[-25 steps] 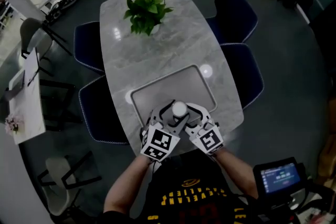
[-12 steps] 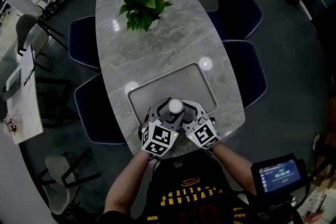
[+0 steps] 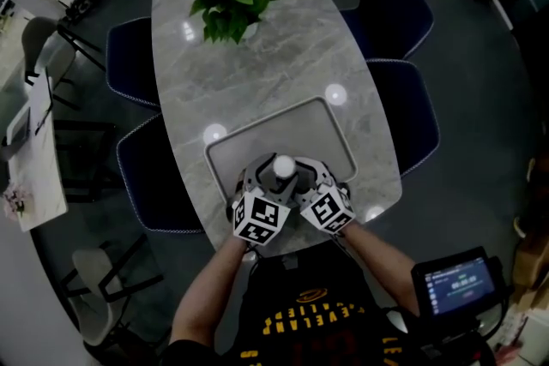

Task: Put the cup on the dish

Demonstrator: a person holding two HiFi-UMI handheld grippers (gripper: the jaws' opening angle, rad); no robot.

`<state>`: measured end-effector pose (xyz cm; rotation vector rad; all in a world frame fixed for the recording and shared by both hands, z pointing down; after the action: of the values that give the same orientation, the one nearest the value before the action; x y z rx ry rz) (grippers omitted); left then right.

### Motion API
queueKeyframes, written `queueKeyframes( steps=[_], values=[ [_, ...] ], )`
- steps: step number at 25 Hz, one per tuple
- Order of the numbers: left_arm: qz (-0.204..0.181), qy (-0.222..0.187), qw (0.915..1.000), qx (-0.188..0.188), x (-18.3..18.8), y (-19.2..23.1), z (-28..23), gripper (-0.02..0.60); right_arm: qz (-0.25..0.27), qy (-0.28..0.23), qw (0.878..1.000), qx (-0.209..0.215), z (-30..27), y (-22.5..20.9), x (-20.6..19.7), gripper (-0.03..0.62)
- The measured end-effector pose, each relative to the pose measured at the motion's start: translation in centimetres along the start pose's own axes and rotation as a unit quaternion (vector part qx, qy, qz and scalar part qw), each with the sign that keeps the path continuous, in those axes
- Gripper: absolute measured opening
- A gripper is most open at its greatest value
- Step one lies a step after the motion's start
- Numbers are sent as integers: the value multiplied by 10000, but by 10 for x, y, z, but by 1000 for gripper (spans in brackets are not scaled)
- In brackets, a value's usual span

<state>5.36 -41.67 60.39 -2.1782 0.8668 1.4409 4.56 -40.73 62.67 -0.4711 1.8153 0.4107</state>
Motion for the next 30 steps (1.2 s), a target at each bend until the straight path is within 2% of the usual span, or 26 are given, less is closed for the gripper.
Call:
queueKeyframes(
  steps=[10,22,30],
  values=[
    [-123,100,9998,158,-22,10,-20,262,-99,284,9995,32,-14,-11,-30,233],
    [-210,111,9996,179,-39,10,-33,262,435,892,9950,87,-18,-17,-49,233],
    [-81,98,9996,245,-49,12,-39,262,510,1228,9911,94,-16,-20,-61,233]
  ],
)
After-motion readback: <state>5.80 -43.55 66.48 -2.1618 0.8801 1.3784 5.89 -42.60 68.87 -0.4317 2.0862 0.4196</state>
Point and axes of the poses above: the fingertips, and each gripper's own axes: z backward along the fingers, y to its left, x out of its top, the point moved 1 cm from there along z, backward along the fingers, and after that the axes turned 13 degrees about -y, right-handed, at the moved point
